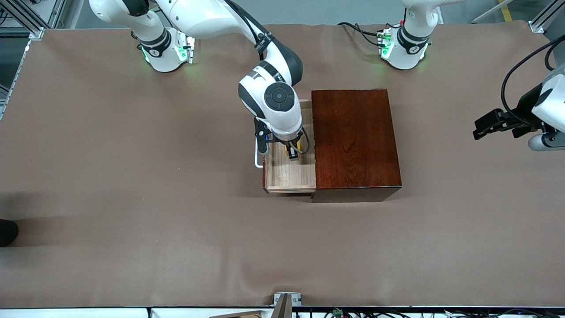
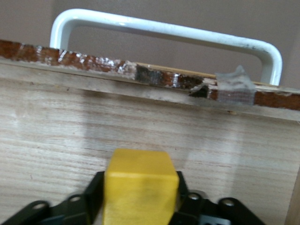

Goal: Open drawer, take yellow block, close drawer
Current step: 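Lift the yellow block out with the right gripper while the left gripper returns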

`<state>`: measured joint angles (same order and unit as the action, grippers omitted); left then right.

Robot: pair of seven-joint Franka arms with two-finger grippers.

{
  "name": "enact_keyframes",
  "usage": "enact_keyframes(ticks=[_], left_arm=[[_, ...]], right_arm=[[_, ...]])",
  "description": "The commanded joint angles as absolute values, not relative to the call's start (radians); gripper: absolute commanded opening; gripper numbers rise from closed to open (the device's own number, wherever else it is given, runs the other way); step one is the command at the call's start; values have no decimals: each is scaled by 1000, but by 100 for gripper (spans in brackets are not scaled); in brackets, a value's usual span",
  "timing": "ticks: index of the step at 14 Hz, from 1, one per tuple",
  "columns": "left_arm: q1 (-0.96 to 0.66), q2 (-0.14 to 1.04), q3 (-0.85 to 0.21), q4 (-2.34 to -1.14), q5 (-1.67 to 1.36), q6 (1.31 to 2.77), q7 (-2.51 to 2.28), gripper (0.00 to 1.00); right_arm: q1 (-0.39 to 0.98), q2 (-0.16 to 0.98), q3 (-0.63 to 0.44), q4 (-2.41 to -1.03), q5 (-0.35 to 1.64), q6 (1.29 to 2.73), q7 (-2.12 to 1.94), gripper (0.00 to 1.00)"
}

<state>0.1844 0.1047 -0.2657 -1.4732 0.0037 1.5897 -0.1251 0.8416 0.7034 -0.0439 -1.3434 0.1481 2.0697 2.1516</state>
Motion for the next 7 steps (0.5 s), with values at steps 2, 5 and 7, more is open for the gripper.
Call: enact_keyframes(ticks=[2,5,7], left_arm=[[186,90,-268,-1496,-17,1605,-114,100],[186,95,-268,-1496,-17,1605,-117,100],[186,95,-268,-1496,-17,1603,-124,100]], right_arm=[[851,703,-51,-1325,126,2068,2171,0],[844,678,-54,-1319,118,2059,2163,0],[836,637,-55,-1318,114,2054,2154,0]])
